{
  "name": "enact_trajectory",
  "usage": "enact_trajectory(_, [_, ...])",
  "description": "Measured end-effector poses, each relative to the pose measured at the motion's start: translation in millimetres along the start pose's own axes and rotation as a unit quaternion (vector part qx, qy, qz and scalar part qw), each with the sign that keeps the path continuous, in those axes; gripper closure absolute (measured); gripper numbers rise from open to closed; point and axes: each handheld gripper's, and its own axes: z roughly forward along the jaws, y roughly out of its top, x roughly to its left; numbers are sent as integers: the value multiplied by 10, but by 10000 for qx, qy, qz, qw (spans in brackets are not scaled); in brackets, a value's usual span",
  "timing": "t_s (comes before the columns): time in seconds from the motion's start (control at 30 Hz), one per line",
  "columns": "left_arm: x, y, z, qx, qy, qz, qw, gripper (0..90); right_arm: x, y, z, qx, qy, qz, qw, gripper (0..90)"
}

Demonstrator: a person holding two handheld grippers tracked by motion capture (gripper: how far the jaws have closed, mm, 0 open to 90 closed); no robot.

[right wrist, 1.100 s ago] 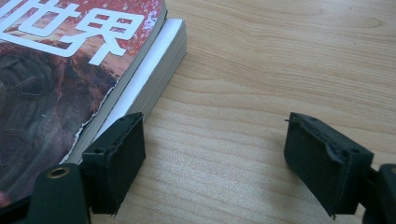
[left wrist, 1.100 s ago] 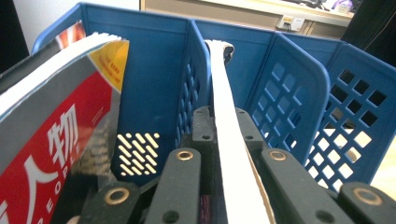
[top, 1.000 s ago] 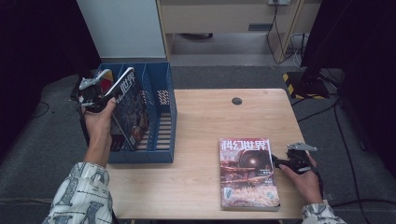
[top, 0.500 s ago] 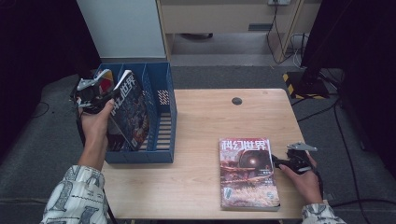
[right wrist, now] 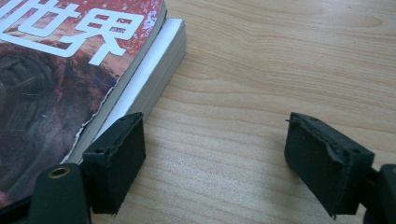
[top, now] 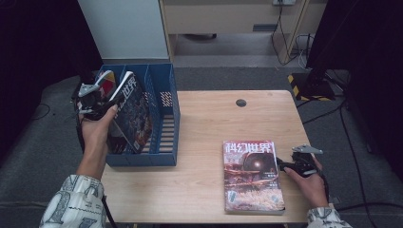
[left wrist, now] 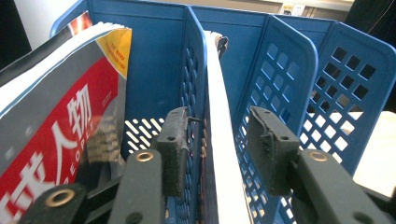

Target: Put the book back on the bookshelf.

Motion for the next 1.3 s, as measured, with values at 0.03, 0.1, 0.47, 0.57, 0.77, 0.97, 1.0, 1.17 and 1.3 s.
enact_trajectory(0.03, [0,-37,-26,18,-4,1,10000,561,0,0,-1,9,2,3,10000,205])
enact_trajectory(0.1, [-2,-80,-55,16,-15,26,10000,549,1,1,-1,5,-3,5,10000,205])
enact_trajectory(0.47, [-13,-326,-208,102,-48,127,9999,451,2,1,-3,17,-7,14,10000,204])
enact_trajectory(0.57, [-16,-403,-248,117,-57,127,9998,437,0,1,-2,14,-2,7,10000,202])
enact_trajectory(0.77, [-37,-544,-312,153,-94,192,9997,421,-1,0,0,4,-8,9,10000,200])
enact_trajectory(0.97, [-57,-674,-367,216,-162,249,9993,418,1,0,-2,22,-12,22,10000,199])
enact_trajectory(1.0, [-59,-693,-375,216,-162,252,9993,418,0,0,-2,16,-10,15,10000,199])
enact_trajectory(1.17, [-65,-768,-408,289,-219,296,9989,419,1,-1,-2,20,-12,24,10000,199])
enact_trajectory(1.3, [-79,-828,-448,336,-254,366,9984,419,1,0,-3,22,-11,24,10000,199])
